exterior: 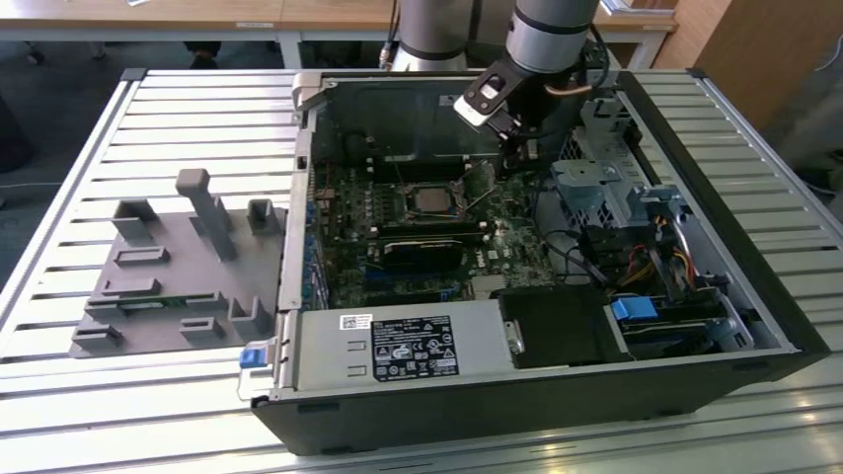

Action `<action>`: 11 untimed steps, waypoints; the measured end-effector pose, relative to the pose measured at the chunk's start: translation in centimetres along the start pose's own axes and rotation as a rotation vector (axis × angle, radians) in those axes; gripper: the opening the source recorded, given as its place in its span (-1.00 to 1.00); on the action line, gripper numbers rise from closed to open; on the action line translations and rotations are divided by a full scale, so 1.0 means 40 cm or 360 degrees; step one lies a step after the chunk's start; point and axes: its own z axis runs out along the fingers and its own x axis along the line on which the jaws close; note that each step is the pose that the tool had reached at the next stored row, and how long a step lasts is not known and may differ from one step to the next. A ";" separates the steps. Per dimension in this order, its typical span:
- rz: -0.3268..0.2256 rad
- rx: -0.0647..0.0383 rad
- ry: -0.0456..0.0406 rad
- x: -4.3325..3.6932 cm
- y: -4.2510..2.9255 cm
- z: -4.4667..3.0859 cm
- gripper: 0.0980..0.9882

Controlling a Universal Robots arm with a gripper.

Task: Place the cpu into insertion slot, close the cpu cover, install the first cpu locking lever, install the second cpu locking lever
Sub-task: 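Close the cpu cover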

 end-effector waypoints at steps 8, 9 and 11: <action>0.0000 0.0003 0.0000 0.000 -0.013 0.003 -0.96; 0.0000 0.0003 0.0000 0.000 -0.015 0.003 -0.96; 0.0000 0.0003 0.0000 0.000 -0.021 0.003 -0.96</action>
